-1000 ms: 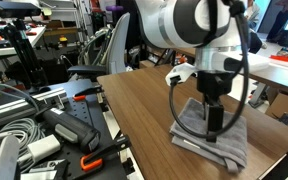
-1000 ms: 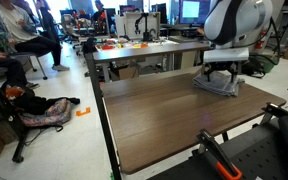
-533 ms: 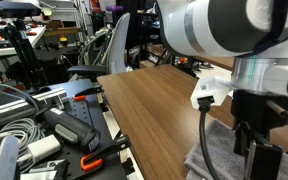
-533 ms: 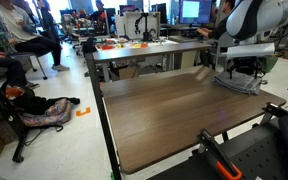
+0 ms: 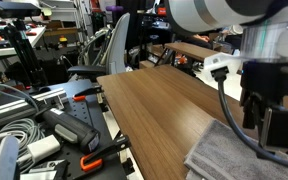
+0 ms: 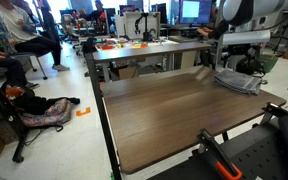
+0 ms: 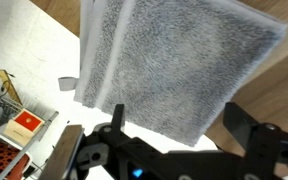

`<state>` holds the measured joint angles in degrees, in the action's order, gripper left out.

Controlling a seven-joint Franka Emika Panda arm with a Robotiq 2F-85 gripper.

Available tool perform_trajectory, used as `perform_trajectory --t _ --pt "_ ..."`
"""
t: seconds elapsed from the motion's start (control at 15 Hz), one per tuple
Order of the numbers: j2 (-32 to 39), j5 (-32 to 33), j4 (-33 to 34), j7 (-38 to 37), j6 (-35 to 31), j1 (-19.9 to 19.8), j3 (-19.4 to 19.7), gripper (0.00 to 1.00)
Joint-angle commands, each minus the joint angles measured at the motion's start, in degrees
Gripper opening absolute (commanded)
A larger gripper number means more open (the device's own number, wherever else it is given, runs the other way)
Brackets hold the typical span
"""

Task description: Slide the cloth to the right on the desk

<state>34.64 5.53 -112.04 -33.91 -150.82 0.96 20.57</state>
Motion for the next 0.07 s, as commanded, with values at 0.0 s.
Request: perform_trajectory --t 0.0 --pt "-2.07 0.13 -1.19 1.52 0.15 0.13 -0.35 1.0"
